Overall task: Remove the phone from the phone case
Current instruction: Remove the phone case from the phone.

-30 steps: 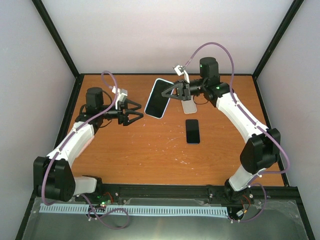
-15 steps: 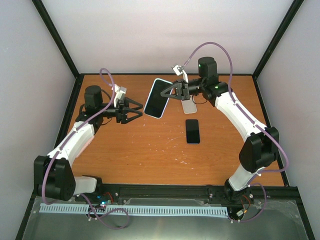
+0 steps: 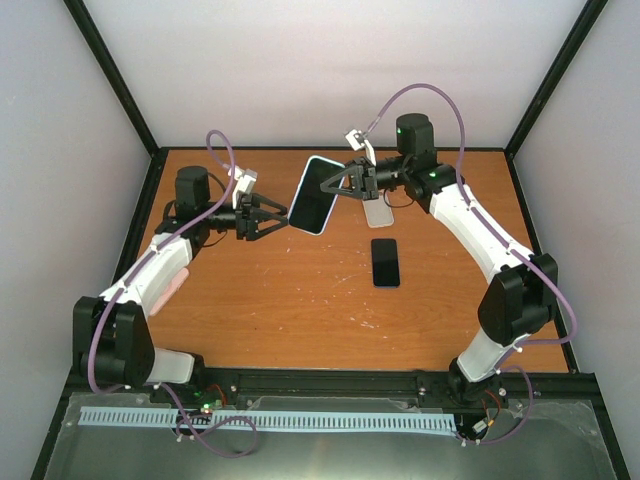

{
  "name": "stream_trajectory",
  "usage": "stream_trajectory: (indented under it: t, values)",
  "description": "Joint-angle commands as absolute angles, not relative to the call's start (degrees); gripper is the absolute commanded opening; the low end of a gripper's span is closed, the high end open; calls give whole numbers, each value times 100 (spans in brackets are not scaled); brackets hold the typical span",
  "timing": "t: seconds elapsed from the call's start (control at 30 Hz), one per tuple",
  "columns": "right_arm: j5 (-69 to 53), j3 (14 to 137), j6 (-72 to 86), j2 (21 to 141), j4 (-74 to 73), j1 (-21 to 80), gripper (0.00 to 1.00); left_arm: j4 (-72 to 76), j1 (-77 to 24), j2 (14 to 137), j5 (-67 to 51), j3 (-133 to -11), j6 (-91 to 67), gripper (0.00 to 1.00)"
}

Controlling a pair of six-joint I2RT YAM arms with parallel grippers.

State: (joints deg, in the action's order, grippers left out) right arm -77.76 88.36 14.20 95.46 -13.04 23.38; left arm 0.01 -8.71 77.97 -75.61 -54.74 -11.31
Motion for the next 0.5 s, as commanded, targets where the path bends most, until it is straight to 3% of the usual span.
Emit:
stream_trajectory:
  t: [0.0,0.17,0.47]
  values:
    - [-8350,9033,1503,9455,-1109,2614,3,-423,-1006,7986,-6456,-5941,-719,63]
    - [-8459,9057,1350,9482,-1333,2766,3,-537,-1036,8152,-6303,-6061,-548,56]
    - [-8433,9164,-250,9745,-2957,2969,3,-92,-1499,8089,-7825,-6449,-97,46]
